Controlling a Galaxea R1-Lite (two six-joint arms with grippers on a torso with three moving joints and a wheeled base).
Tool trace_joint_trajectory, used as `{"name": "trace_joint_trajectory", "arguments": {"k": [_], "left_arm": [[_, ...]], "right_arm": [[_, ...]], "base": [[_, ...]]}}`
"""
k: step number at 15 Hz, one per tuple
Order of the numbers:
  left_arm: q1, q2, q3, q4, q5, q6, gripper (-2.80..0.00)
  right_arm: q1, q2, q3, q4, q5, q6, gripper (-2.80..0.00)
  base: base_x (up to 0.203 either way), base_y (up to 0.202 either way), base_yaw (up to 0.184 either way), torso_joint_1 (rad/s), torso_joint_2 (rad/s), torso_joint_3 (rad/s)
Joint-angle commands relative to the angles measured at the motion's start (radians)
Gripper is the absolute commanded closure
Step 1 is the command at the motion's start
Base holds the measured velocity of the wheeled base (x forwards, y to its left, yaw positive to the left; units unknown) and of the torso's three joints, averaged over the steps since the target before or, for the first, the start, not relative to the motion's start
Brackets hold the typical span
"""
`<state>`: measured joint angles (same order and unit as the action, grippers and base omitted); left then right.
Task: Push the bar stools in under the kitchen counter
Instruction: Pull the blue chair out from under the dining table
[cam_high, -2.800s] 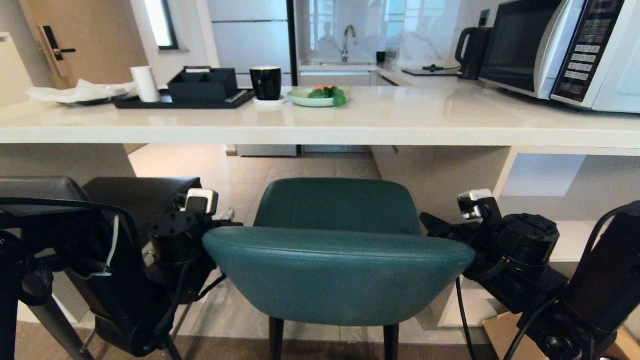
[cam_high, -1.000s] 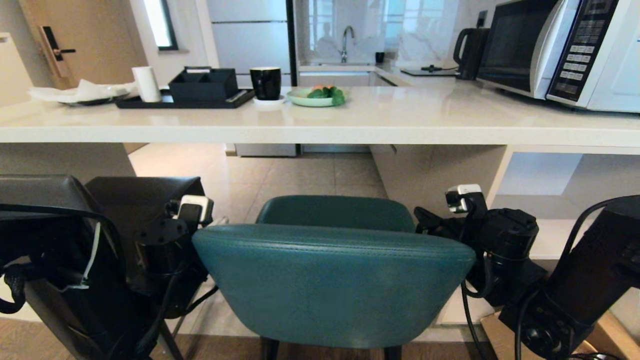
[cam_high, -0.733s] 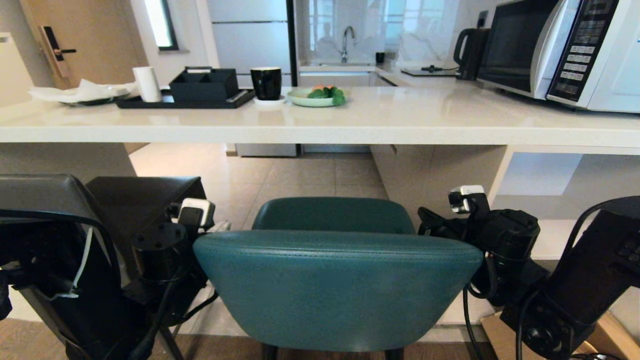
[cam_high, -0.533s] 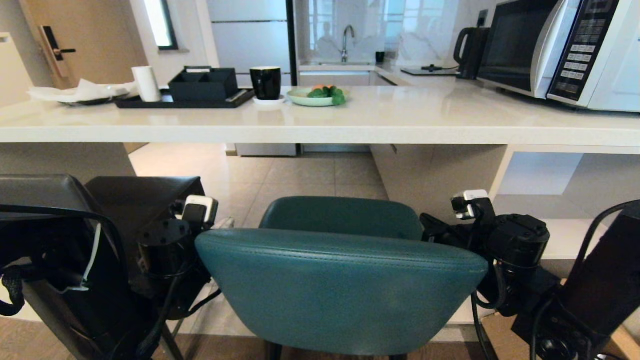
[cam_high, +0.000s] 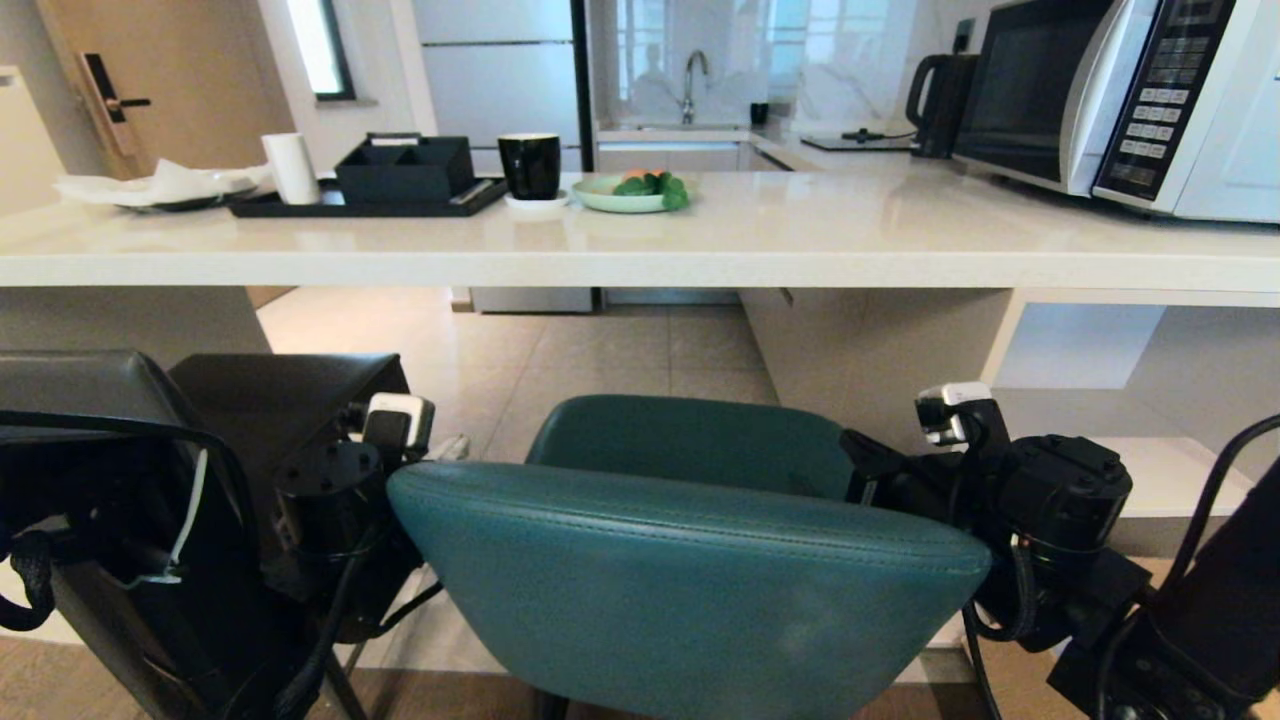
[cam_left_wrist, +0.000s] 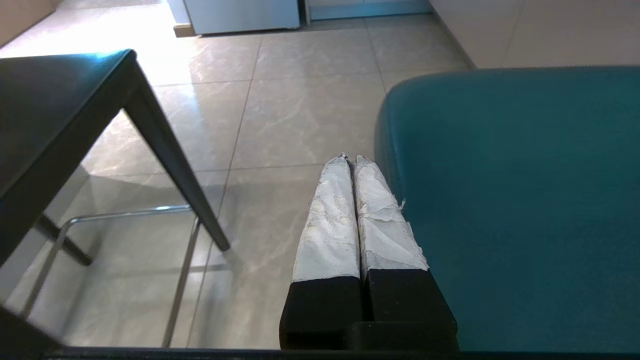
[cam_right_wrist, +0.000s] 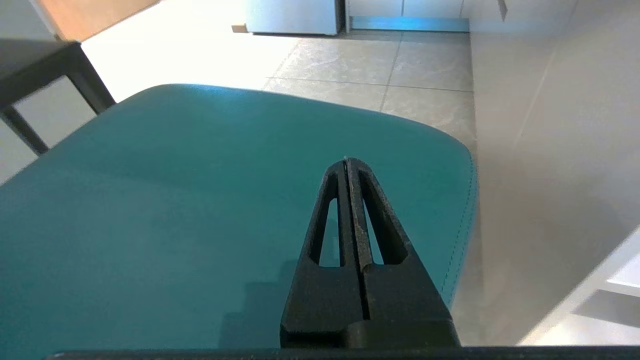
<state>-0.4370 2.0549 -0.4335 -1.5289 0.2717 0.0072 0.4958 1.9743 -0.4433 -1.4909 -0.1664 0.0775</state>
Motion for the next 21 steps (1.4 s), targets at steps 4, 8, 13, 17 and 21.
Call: {"name": "trace_joint_trajectory", "arguments": {"k": [4,8,13,17,21], "left_arm": [[-0.002,-0.021,0.030,-0.001,0.003,-0.005,0.00],[-0.006,-0.019,0.019,-0.001,0.003,-0.003,0.00],[-0.006,-0.012,0.004,-0.001,0.004,-0.001,0.00],[-0.003,-0.001,-0.008,-0.001,0.006,-0.001,0.00],[-0.006,0.024,-0.014,-0.001,0.005,-0.002,0.00]], "right_arm": [[-0.003,0.083,-0.060,-0.006,-0.019,0.004,0.00],[-0.003,0.087,-0.071,-0.006,-0.019,0.004,0.00],[-0.002,0.087,-0.072,-0.006,-0.019,0.004,0.00],[0.004,0.073,-0.067,-0.006,-0.022,0.002,0.00],[0.050,0.004,-0.038,-0.001,-0.022,-0.005,0.00]], "base": [[0.000,0.000,0.000,0.000,0.00,0.000],[-0.054,0.000,0.000,0.005,0.00,-0.001],[-0.191,0.000,-0.001,0.003,0.00,0.003],[-0.123,0.000,-0.001,0.003,0.00,0.002],[0.000,0.000,0.000,0.000,0.00,0.000]]}}
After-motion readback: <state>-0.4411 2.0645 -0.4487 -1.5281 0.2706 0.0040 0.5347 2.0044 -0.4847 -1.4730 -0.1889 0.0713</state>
